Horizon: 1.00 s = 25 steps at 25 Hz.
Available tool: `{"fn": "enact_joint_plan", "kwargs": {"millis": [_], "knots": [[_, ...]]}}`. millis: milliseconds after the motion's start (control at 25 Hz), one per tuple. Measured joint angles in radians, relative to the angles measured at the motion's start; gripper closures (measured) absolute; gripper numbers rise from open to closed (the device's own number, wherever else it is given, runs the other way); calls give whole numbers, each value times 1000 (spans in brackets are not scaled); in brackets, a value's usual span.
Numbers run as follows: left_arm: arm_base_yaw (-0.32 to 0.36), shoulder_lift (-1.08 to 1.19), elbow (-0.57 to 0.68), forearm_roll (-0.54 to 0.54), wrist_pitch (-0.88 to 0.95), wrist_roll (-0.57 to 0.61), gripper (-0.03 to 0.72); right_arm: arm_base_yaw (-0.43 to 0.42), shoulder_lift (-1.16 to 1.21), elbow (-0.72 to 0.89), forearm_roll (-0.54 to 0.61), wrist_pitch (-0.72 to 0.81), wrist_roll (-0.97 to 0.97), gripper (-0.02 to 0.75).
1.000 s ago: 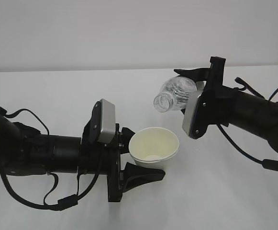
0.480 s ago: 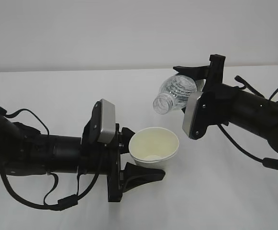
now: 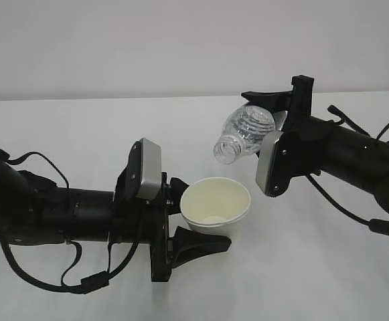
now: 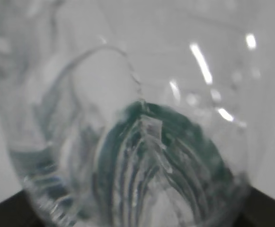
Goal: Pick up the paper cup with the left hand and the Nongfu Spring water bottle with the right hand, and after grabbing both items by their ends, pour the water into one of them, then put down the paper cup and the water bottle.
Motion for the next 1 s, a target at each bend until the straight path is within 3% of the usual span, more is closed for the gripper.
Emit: {"fn": "enact_joint_plan", "kwargs": {"millis": [1000], "knots": [[0,0,0,-40,0,0,208,0,0,0,0,-37,-107,255]]}}
